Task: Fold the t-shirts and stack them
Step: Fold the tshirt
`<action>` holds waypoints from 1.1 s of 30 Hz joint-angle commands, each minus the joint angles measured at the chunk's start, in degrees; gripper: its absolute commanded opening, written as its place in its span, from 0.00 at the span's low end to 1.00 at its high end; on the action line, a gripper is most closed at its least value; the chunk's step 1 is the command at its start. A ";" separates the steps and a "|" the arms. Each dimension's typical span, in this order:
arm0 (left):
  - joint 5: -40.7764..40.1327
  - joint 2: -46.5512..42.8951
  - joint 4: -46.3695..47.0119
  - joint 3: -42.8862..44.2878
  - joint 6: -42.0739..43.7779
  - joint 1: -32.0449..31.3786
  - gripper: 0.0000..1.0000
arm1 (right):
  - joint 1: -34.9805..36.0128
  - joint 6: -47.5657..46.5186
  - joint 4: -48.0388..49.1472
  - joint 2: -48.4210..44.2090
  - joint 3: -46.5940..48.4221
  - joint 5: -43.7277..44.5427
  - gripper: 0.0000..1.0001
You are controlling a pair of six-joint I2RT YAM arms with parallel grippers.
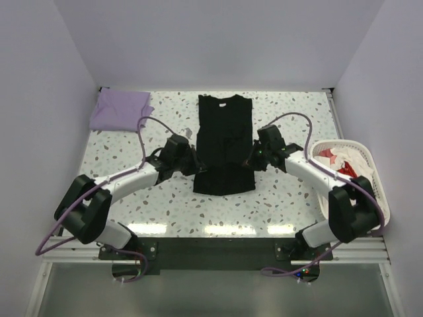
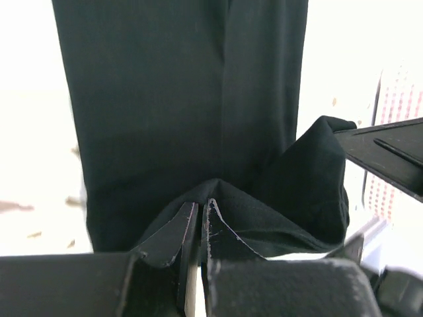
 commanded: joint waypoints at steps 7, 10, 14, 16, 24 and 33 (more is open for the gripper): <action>-2.33 9.82 8.51 9.73 -0.63 4.57 0.00 | -4.81 -2.51 7.36 11.66 10.78 0.64 0.00; -1.97 12.99 8.95 12.45 -0.37 5.80 0.00 | -6.31 -2.42 8.33 13.34 12.37 0.38 0.00; -2.05 16.15 8.07 15.80 -0.54 6.94 0.00 | -7.80 -2.95 9.12 17.37 15.79 -1.38 0.00; -2.32 17.74 8.07 17.55 -0.46 7.65 0.00 | -8.33 -3.04 8.95 18.35 16.85 -1.56 0.00; -2.32 23.10 6.14 21.96 0.60 10.90 0.00 | -11.49 -2.68 10.35 22.83 20.27 -4.37 0.00; 1.80 28.37 8.15 24.86 3.15 13.80 0.04 | -12.90 -3.03 11.23 27.23 23.62 -7.44 0.02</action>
